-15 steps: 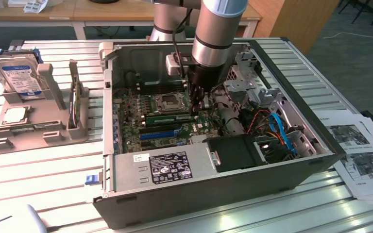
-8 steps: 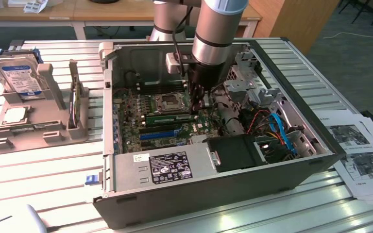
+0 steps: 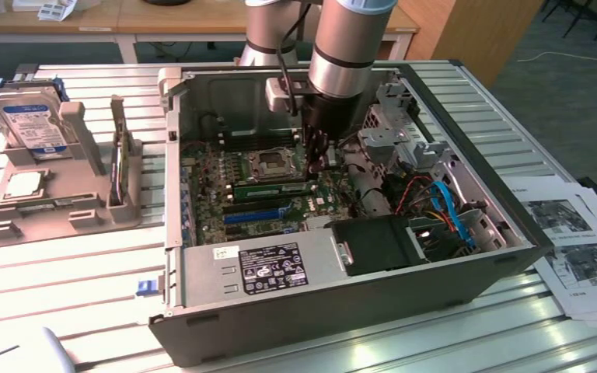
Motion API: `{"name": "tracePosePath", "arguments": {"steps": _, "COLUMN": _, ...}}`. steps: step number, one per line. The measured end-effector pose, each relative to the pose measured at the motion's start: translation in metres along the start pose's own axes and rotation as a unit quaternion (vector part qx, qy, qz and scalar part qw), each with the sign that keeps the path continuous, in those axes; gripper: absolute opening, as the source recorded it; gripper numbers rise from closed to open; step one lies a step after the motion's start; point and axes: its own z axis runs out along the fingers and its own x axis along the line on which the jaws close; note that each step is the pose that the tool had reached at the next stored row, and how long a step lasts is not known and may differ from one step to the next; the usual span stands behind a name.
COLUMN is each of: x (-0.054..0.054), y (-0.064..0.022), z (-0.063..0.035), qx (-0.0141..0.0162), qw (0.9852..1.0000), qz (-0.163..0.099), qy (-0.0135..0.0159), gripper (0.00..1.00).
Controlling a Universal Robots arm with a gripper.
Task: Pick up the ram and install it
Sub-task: 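Press down the ram until it locks into place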
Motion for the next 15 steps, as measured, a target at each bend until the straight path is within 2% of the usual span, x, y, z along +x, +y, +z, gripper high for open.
{"name": "tracePosePath", "arguments": {"steps": 6, "x": 0.0, "y": 0.0025, "z": 0.0001, "qx": 0.0, "qw": 1.0, "qz": 0.0, "qy": 0.0, "gripper": 0.1}}
{"name": "tracePosePath", "arguments": {"steps": 9, "x": 0.0, "y": 0.0141, "z": 0.0009, "qx": 0.0006, "qw": 1.0, "qz": 0.0, "qy": 0.0001, "gripper": 0.1}}
{"name": "tracePosePath", "arguments": {"steps": 15, "x": 0.0, "y": 0.0413, "z": 0.0026, "qx": 0.0038, "qw": 1.0, "qz": 0.0, "qy": -0.0001, "gripper": 0.1}}
